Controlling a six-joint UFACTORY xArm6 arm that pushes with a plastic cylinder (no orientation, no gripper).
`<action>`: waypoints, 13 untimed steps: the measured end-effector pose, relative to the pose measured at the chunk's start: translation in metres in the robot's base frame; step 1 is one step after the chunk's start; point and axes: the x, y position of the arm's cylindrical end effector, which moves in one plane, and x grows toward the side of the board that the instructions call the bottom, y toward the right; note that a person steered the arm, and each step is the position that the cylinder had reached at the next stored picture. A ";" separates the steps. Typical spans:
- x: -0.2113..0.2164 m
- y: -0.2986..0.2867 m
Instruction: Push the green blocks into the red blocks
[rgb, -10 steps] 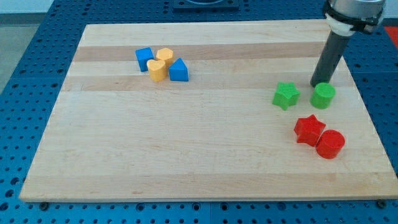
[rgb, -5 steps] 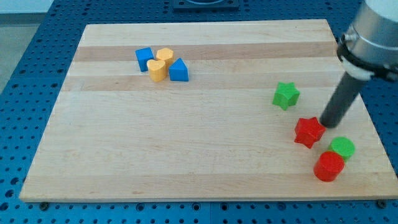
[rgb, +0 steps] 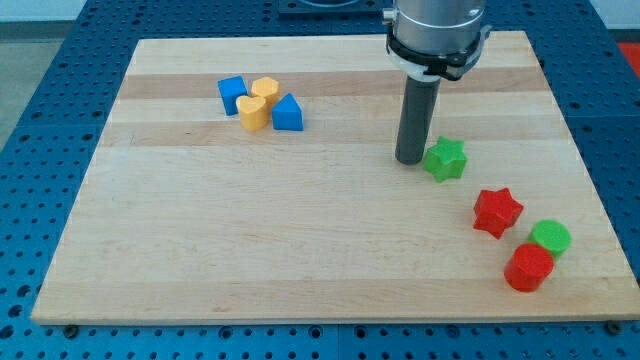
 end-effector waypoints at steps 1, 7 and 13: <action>-0.008 0.038; 0.059 0.060; 0.057 -0.172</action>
